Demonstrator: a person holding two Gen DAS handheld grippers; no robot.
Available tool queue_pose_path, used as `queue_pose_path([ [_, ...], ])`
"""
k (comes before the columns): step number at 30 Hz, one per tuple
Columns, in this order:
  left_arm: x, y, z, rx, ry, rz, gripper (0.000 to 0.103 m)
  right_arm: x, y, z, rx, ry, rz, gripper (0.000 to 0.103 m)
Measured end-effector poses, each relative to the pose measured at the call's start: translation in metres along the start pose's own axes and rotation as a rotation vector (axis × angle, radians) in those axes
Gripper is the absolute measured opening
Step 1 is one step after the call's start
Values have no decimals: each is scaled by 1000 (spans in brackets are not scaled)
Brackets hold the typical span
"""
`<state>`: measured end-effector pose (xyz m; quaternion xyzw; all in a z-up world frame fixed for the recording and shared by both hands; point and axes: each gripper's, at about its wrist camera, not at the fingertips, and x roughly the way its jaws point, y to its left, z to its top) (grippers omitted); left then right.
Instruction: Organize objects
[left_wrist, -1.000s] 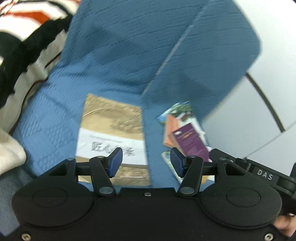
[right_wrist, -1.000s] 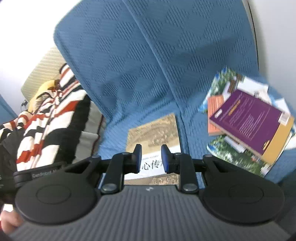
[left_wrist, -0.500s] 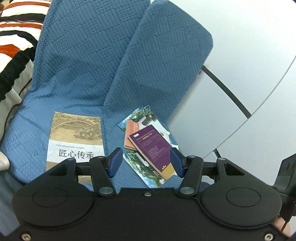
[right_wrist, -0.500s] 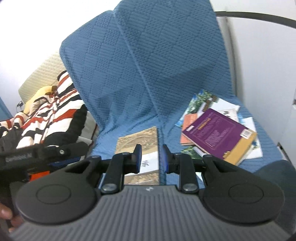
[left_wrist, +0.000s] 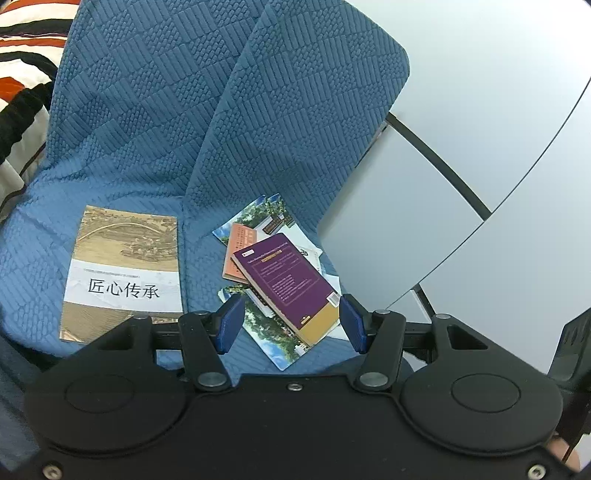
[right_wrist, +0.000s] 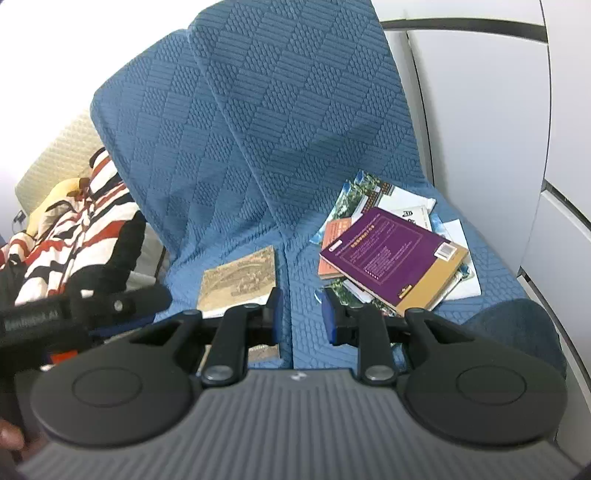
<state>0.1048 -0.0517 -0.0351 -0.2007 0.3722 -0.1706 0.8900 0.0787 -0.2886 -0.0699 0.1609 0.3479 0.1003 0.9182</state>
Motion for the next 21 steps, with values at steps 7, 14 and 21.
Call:
queue_pose_path([
  [7, 20, -2, 0, -12, 15, 12, 54, 2, -21, -1, 19, -10, -45, 27],
  [14, 47, -12, -2, 3, 50, -10, 54, 7, -44, 2, 41, -6, -81, 27],
  [21, 90, -21, -6, 35, 111, -17, 55, 19, -70, 1, 75, -3, -131, 27],
])
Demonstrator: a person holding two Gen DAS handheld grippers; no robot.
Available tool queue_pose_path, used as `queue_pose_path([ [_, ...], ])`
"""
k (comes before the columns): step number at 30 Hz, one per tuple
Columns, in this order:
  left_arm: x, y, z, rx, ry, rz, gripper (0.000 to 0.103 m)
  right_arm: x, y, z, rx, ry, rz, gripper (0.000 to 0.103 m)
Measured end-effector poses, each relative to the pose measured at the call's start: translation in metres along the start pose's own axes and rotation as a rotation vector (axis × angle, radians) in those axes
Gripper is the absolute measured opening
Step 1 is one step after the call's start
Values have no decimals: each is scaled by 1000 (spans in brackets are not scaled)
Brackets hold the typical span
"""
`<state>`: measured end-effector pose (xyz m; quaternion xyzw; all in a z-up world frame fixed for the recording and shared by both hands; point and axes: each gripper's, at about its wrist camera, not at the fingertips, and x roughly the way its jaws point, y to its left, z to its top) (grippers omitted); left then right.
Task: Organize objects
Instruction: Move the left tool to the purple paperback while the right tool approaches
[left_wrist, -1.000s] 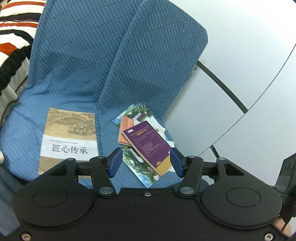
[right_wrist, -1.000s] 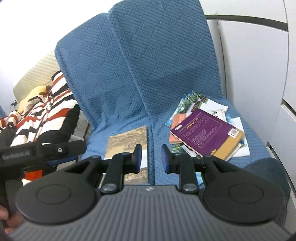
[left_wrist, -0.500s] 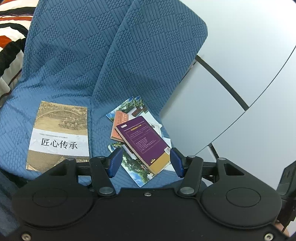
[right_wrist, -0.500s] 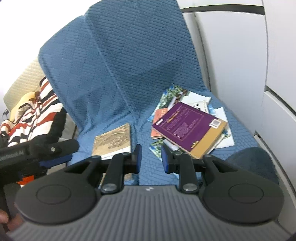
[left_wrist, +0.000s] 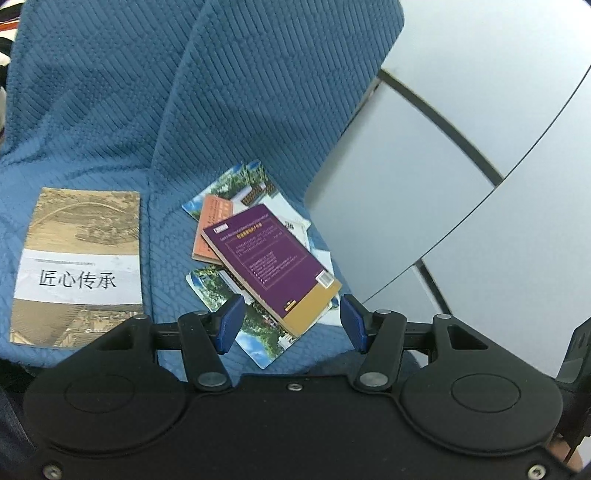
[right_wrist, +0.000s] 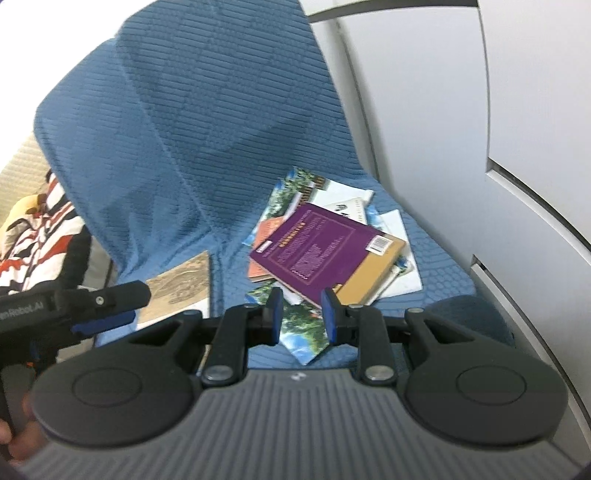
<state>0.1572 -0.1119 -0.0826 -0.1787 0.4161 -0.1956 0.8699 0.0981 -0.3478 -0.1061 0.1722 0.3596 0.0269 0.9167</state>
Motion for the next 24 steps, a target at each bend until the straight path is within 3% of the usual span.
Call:
queue_pose_path([
  [9, 48, 5, 7, -8, 53, -9, 55, 32, -21, 8, 26, 36, -63, 27],
  [24, 119, 16, 19, -43, 125, -8, 55, 83, -41, 31, 32, 96, -95, 27],
])
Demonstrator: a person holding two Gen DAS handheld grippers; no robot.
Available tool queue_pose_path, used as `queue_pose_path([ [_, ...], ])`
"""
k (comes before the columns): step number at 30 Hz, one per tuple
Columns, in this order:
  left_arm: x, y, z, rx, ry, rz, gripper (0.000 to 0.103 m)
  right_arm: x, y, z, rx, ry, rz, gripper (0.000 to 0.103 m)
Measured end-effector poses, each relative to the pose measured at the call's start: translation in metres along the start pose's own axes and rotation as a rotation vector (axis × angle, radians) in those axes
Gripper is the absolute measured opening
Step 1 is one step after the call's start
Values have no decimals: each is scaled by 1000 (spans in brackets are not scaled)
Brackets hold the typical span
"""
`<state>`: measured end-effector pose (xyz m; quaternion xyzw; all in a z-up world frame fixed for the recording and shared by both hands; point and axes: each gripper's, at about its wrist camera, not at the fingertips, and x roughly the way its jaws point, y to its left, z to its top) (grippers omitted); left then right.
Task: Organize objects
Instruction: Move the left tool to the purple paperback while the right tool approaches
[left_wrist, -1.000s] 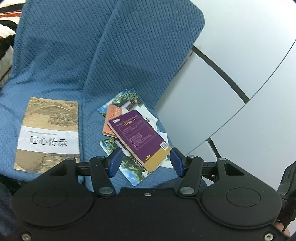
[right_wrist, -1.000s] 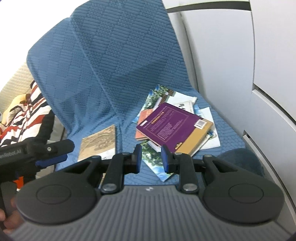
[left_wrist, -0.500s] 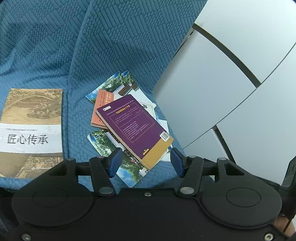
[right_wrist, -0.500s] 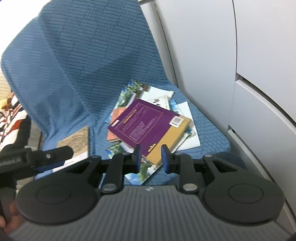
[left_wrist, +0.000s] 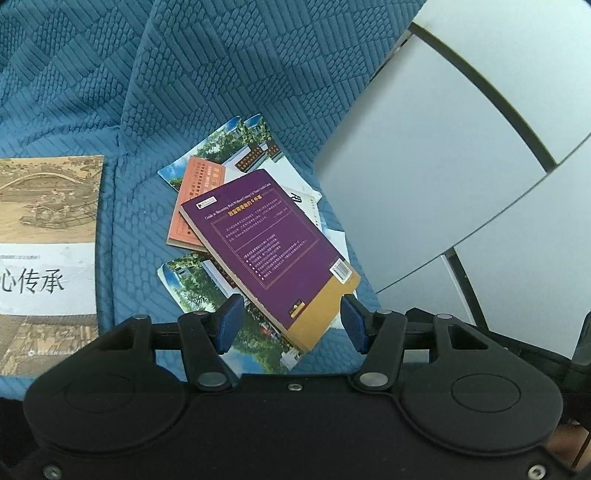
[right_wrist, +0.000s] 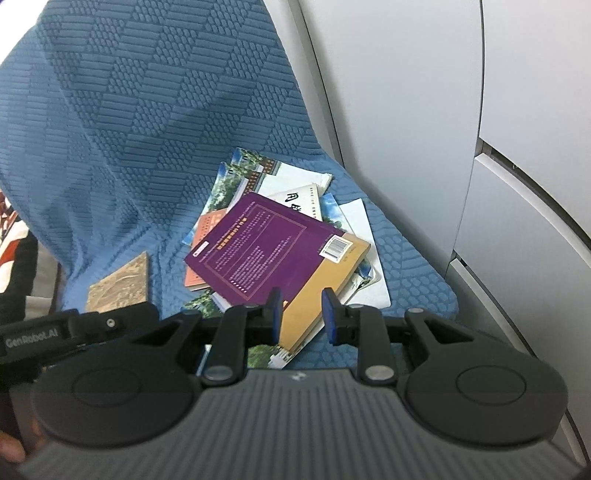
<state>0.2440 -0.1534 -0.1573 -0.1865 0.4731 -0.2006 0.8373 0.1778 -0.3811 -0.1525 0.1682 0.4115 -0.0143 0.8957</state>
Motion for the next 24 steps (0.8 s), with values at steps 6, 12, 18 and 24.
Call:
queue_pose_path([
  [6, 30, 3, 2, -10, 31, 24, 56, 21, -13, 7, 19, 26, -13, 27],
  [12, 57, 4, -2, -17, 52, 37, 56, 41, -30, 10, 34, 35, -30, 34],
  [18, 77, 1, -9, 1, 42, 57, 55, 63, -55, 5, 76, 5, -3, 53],
  [24, 91, 1, -18, -5, 36, 76, 46, 84, -79, 0, 98, -46, 13, 53],
])
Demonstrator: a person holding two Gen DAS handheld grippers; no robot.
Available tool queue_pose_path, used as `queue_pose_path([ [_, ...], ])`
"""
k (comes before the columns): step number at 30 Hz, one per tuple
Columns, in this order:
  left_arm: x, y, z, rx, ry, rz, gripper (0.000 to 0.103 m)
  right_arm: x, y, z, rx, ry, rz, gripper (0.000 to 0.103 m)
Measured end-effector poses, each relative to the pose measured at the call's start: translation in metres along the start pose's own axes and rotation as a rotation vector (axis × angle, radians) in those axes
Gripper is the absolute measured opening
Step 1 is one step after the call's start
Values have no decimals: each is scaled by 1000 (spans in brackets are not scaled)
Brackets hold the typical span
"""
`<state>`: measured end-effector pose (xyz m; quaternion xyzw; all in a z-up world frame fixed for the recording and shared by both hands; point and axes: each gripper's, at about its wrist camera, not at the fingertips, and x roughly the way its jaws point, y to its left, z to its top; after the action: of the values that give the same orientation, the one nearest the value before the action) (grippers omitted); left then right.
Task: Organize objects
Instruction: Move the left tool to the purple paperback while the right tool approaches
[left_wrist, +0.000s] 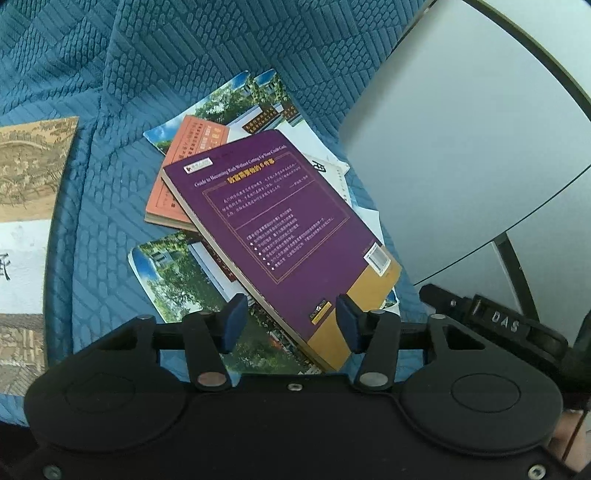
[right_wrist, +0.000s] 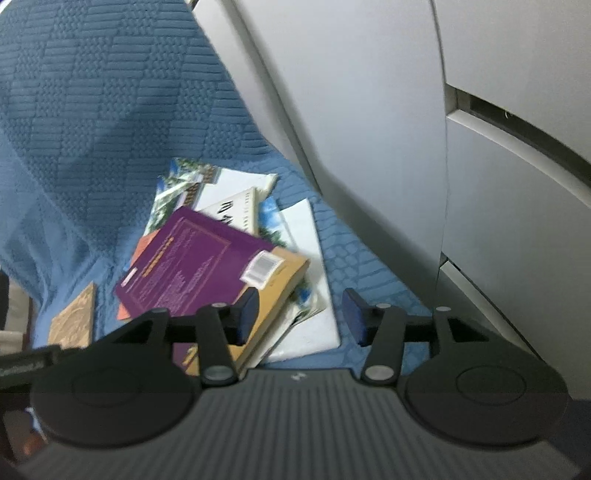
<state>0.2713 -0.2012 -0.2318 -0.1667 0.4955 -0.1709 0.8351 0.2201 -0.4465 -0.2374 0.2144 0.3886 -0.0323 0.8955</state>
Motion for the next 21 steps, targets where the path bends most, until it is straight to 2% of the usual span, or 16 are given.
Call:
queue_pose_path([
  [5, 10, 5, -5, -48, 12, -19, 33, 14, -18, 3, 24, -40, 62, 54],
  [8, 16, 3, -8, -38, 18, -10, 30, 27, -26, 3, 29, -38, 109, 54],
  [11, 20, 3, -9, -40, 16, 4, 29, 37, -27, 7, 49, -28, 190, 54],
  [15, 26, 6, -11, -56, 27, 11, 29, 53, -23, 13, 19, -21, 215, 54],
  [18, 32, 10, -13, -89, 46, 8, 28, 66, -22, 17, 35, 3, 269, 55],
  [21, 35, 10, -15, -90, 52, -11, 28, 71, -16, 21, -5, 4, 270, 54],
])
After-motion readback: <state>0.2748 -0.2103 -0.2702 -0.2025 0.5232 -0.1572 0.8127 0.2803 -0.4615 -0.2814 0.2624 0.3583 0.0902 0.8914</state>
